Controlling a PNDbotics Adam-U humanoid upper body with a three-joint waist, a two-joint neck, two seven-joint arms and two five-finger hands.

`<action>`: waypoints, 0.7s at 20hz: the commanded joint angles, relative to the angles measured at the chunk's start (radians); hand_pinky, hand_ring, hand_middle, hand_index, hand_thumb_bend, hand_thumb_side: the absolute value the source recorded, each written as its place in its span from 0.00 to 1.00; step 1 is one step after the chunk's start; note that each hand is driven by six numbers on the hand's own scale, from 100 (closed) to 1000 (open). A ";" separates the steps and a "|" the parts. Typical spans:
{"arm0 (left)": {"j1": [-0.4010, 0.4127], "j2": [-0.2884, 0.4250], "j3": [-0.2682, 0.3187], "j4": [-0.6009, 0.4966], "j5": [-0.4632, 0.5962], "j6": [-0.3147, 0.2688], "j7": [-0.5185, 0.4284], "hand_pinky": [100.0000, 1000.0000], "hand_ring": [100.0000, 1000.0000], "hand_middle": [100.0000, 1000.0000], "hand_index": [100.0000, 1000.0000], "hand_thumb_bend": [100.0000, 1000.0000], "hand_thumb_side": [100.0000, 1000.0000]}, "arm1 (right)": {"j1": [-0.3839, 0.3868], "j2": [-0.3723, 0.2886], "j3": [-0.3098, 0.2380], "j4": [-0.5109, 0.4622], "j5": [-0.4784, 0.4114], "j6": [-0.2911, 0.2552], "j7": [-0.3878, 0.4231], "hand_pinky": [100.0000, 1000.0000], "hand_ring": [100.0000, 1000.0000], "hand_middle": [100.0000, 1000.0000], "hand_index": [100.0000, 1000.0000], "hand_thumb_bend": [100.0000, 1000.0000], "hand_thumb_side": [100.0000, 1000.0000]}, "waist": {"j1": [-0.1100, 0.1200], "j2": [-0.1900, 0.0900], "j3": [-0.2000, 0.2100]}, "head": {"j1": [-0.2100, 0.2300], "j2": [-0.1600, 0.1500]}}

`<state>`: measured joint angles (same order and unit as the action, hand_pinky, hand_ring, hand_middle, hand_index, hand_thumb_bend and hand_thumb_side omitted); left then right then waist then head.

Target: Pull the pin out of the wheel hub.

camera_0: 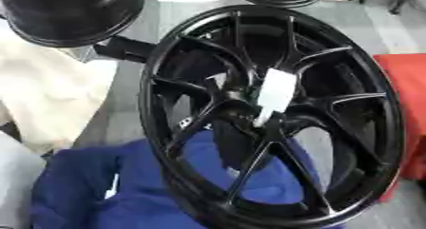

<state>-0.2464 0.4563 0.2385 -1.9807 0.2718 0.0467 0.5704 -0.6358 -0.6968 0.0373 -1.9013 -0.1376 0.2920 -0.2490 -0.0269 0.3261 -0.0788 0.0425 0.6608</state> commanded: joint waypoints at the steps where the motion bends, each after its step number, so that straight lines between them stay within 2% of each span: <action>1: -0.005 0.026 0.008 -0.019 -0.009 -0.002 -0.004 0.69 0.67 0.59 0.69 0.38 0.40 | -0.010 -0.021 -0.012 -0.010 0.002 -0.003 -0.003 0.68 0.53 0.59 0.67 0.00 0.82 | 0.003 -0.023 -0.001 | 0.000 -0.009; 5: -0.008 0.105 -0.019 -0.019 -0.064 0.010 -0.043 0.69 0.67 0.60 0.70 0.38 0.41 | -0.011 -0.024 -0.010 -0.009 0.003 -0.002 -0.002 0.68 0.53 0.59 0.67 0.00 0.82 | 0.007 -0.023 -0.003 | -0.003 -0.006; 14: -0.064 0.406 -0.113 -0.019 -0.227 0.030 -0.242 0.71 0.68 0.61 0.72 0.38 0.40 | -0.009 -0.029 -0.007 -0.008 0.006 -0.004 -0.001 0.68 0.53 0.59 0.67 0.00 0.82 | 0.025 -0.024 -0.009 | -0.005 0.004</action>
<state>-0.2983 0.7923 0.1308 -1.9823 0.0633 0.0765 0.3534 -0.6330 -0.6970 0.0377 -1.9013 -0.1348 0.2919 -0.2488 -0.0022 0.3261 -0.0873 0.0381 0.6657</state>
